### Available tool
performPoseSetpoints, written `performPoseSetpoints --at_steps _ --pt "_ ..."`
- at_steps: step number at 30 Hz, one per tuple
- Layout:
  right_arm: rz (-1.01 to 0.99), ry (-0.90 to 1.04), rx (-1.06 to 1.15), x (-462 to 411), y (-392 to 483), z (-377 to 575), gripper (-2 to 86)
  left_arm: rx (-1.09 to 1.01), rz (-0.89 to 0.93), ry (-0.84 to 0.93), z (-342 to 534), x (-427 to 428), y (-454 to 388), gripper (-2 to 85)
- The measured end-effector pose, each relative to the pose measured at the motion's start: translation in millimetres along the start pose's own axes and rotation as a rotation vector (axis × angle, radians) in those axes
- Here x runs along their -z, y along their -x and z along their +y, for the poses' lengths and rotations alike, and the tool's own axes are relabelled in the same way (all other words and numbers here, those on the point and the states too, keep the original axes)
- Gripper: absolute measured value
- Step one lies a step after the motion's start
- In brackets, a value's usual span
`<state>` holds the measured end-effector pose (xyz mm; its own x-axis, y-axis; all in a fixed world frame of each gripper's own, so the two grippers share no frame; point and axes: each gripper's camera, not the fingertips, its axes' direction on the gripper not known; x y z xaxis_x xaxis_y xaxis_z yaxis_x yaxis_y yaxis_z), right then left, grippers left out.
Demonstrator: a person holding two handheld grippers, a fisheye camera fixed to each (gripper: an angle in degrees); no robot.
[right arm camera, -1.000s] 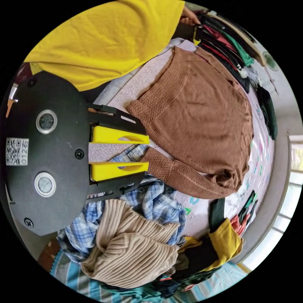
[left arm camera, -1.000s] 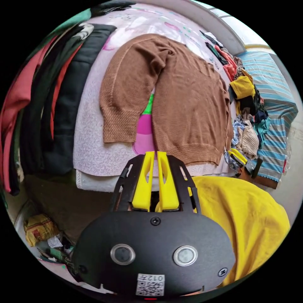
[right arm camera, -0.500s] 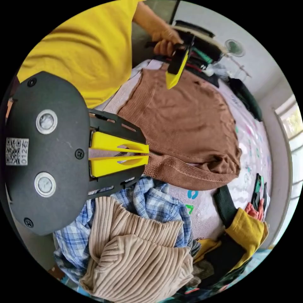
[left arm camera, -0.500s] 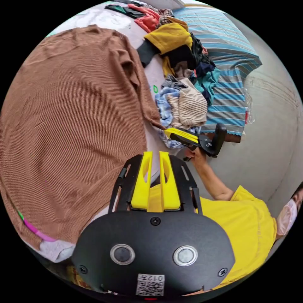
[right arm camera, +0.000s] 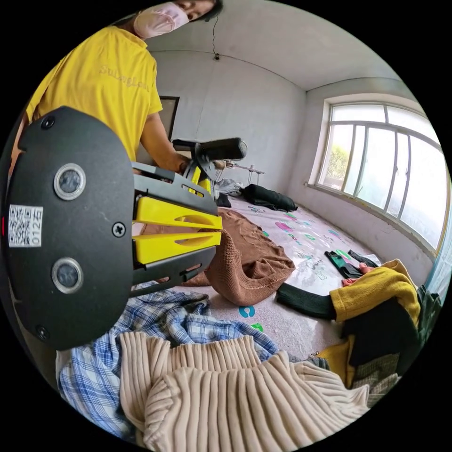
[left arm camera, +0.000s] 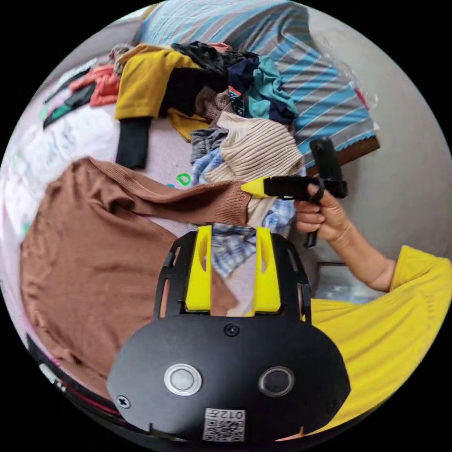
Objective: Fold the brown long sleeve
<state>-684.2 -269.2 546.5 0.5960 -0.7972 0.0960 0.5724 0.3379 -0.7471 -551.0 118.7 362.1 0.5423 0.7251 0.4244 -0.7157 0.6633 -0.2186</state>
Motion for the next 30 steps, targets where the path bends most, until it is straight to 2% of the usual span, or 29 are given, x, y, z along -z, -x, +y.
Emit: performPoseSetpoints --at_steps 2,6,10,13,16,18,21,25,30 --pt "-0.022 0.005 0.007 6.6 5.5 -9.2 1.3 -0.065 -0.125 -0.002 -5.2 8.0 -20.6 13.4" --pt "-0.027 0.05 0.042 4.3 25.5 -31.4 1.3 -0.114 -0.211 0.001 -24.9 8.4 -44.0 13.0" --pt "-0.01 0.096 0.089 -5.7 42.3 -46.8 1.4 -0.039 -0.197 0.067 -40.6 -5.1 -30.0 9.5" --pt "-0.007 0.111 0.118 -8.6 49.7 -57.8 1.5 0.02 -0.215 0.088 -48.9 -9.5 -8.5 3.4" --pt "0.019 0.035 0.109 9.6 46.9 -69.6 1.4 0.07 -0.119 0.118 -67.5 -1.5 22.7 2.7" --pt "-0.011 -0.119 0.081 42.8 32.9 -73.8 1.2 0.122 0.025 0.104 -93.8 19.5 55.2 2.8" --pt "-0.025 -0.238 0.015 70.1 5.7 -74.6 0.9 0.184 0.212 0.067 -140.0 52.0 93.5 2.5" --pt "0.012 -0.193 -0.041 61.6 -18.7 -78.3 0.9 0.22 0.321 0.042 -199.0 86.3 121.8 1.8" --pt "0.007 -0.029 -0.095 4.6 -49.6 -91.5 0.9 0.244 0.295 0.013 -256.3 115.7 135.8 1.3"
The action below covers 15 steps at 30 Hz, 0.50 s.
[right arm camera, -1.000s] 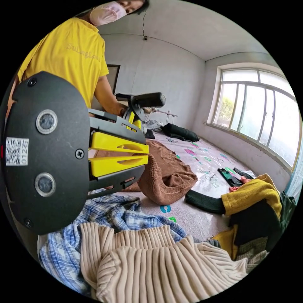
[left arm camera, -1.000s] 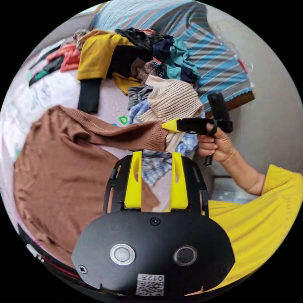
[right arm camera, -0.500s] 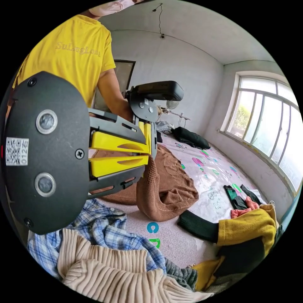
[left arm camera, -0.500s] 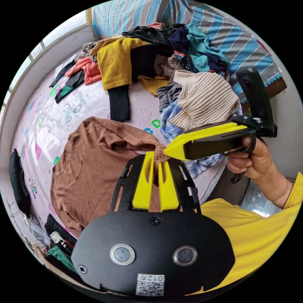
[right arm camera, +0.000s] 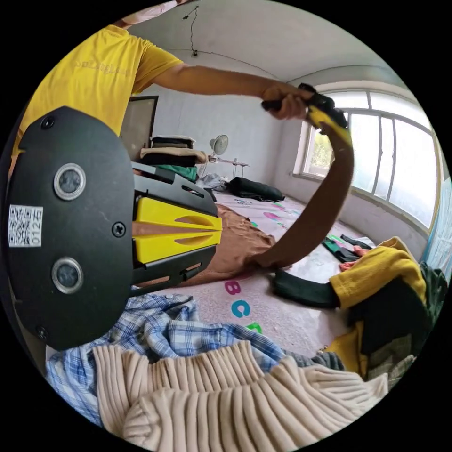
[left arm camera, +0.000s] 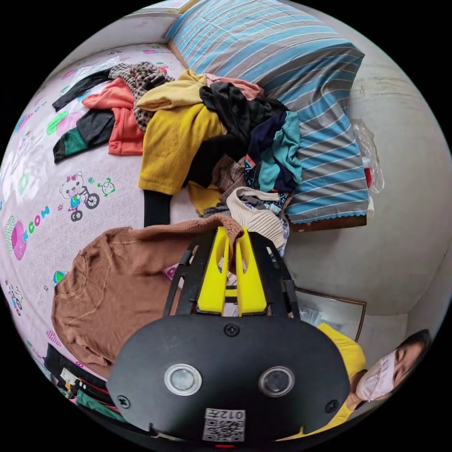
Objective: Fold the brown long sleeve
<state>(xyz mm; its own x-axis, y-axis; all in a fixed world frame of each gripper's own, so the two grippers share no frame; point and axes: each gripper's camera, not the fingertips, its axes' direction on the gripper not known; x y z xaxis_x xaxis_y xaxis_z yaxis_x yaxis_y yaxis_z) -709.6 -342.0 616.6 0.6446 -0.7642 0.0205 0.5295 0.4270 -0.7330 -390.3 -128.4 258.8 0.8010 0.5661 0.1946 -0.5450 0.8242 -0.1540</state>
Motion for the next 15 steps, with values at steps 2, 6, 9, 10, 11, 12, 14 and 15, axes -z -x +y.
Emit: performPoseSetpoints --at_steps 2,6,9,10,11,12,14,15 --pt "0.027 0.038 -0.001 -22.7 -4.0 -8.2 0.9 -0.003 0.008 0.011 -6.9 1.9 0.7 1.3" --pt "0.028 0.082 -0.016 -72.0 -13.4 -39.2 0.8 -0.014 0.046 0.035 -4.7 4.4 15.5 1.4" --pt "0.018 0.04 -0.079 -99.9 -26.3 -67.4 0.8 0.009 0.081 0.031 2.1 13.3 38.8 1.4" --pt "0.009 0.031 -0.093 -105.8 -29.6 -73.1 0.8 0.014 0.089 0.027 3.6 16.2 44.2 1.5" --pt "-0.011 0.025 -0.125 -118.9 -37.0 -83.9 0.8 0.018 0.1 0.023 6.7 23.1 54.9 1.6" --pt "-0.018 0.036 -0.153 -132.5 -43.6 -92.7 0.8 0.02 0.097 0.014 10.8 32.9 66.4 1.7" --pt "0.003 0.067 -0.159 -150.5 -48.1 -100.4 0.8 -0.004 0.078 -0.013 22.5 53.1 85.2 2.0" --pt "0.021 0.096 -0.143 -160.3 -49.0 -101.7 0.8 -0.028 0.047 -0.037 36.5 68.5 101.5 2.2"
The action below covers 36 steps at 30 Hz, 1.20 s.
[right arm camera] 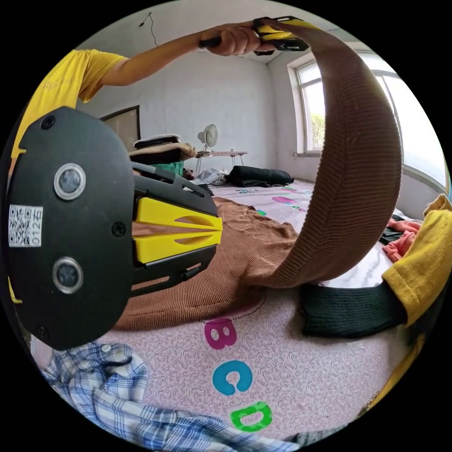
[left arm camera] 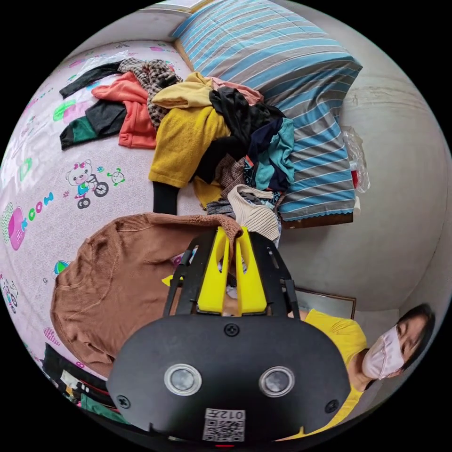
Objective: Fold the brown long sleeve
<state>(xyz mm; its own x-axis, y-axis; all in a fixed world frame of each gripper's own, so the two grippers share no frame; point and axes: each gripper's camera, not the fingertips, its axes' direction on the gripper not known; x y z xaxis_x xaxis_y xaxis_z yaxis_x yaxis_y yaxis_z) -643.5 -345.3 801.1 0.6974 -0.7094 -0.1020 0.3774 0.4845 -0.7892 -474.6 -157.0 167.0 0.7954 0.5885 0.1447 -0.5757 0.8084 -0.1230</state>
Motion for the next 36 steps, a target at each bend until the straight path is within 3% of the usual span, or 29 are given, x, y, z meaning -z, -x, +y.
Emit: performPoseSetpoints --at_steps 4,6,9,11,21,28,33,36 --pt "0.056 0.087 0.048 -19.6 -13.1 11.7 0.8 0.126 -0.106 -0.036 77.5 33.1 90.2 2.8" --pt "0.08 0.127 0.013 -27.8 -37.0 26.9 0.8 0.338 -0.144 0.005 142.8 32.1 175.8 2.9" --pt "0.116 0.17 -0.028 -42.1 -63.5 39.8 0.7 0.557 -0.107 -0.015 207.9 26.6 260.1 2.8" --pt "0.149 0.188 -0.028 -52.1 -70.9 41.3 0.7 0.598 -0.053 -0.051 228.7 22.2 286.4 2.7" --pt "0.496 0.119 0.151 -96.4 -46.6 -6.2 0.5 0.411 0.051 -0.078 229.2 34.1 310.8 1.5" --pt "0.628 -0.029 0.23 -137.2 -34.8 -49.1 0.6 0.514 0.062 -0.011 257.3 23.6 352.4 1.2" --pt "0.819 0.089 0.261 -192.7 -59.8 -65.9 0.6 0.559 0.009 0.035 267.2 24.8 375.2 1.2" --pt "0.787 0.086 0.266 -199.5 -72.1 -68.8 0.6 0.567 -0.019 0.067 268.8 28.1 384.5 1.1"
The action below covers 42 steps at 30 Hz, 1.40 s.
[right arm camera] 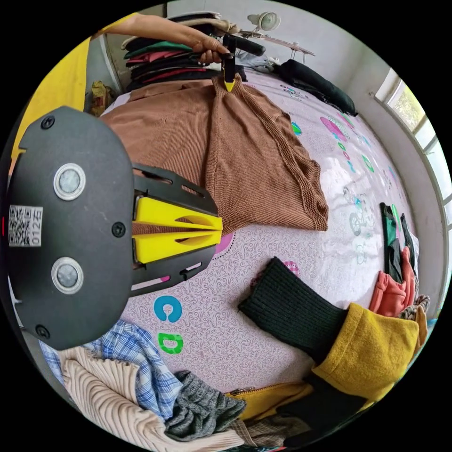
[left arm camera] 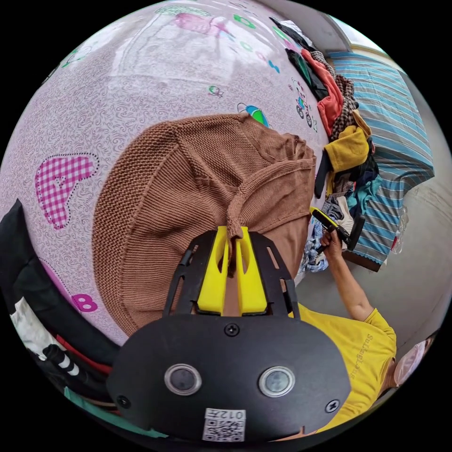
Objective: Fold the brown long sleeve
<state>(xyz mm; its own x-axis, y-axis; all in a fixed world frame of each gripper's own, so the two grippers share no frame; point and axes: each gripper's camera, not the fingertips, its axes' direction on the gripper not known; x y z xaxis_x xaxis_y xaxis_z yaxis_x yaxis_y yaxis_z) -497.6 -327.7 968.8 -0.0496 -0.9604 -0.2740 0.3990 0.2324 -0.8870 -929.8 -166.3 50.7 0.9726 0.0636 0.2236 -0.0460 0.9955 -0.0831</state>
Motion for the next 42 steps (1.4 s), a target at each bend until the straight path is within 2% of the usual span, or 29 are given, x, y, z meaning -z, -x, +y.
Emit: performPoseSetpoints --at_steps 5,9,12,16,18,22,25,28,36,39,42 --pt "-0.009 0.022 0.015 -24.3 -0.9 1.0 0.6 -0.032 -0.058 0.019 1.4 6.3 5.3 1.1" --pt "-0.01 0.027 0.015 -46.0 -0.3 1.8 0.6 0.001 -0.114 -0.11 23.1 37.5 13.6 0.5" --pt "-0.026 0.033 0.002 -60.9 -3.0 2.5 0.6 0.04 -0.081 -0.195 51.5 57.3 22.5 0.3" --pt "0.001 0.027 -0.033 -71.3 -1.3 5.8 0.7 0.011 -0.092 -0.184 88.5 52.6 15.6 0.3" --pt "0.074 -0.084 0.035 -63.3 21.1 17.5 0.8 -0.039 -0.076 -0.193 103.5 39.8 -1.0 0.3" --pt "0.138 -0.126 0.192 -79.1 59.4 23.8 0.8 -0.084 -0.077 -0.24 96.2 22.8 -29.7 0.5" --pt "0.155 -0.11 0.202 -99.6 70.8 5.9 0.8 -0.095 -0.153 -0.222 81.3 12.2 -48.0 0.5" --pt "0.142 -0.133 0.186 -112.7 72.3 -22.4 0.8 -0.007 -0.284 -0.186 74.9 2.5 -46.2 0.6" --pt "0.125 -0.079 0.144 -180.3 56.9 -94.5 0.7 0.026 -0.231 -0.177 83.6 -5.0 -31.6 0.6" --pt "0.194 -0.043 0.099 -208.4 45.4 -102.1 0.6 0.028 -0.196 -0.174 87.0 -2.9 -27.4 0.6" --pt "0.14 -0.076 0.025 -219.1 27.7 -100.4 0.6 0.021 -0.179 -0.176 91.2 -1.5 -26.2 0.6"
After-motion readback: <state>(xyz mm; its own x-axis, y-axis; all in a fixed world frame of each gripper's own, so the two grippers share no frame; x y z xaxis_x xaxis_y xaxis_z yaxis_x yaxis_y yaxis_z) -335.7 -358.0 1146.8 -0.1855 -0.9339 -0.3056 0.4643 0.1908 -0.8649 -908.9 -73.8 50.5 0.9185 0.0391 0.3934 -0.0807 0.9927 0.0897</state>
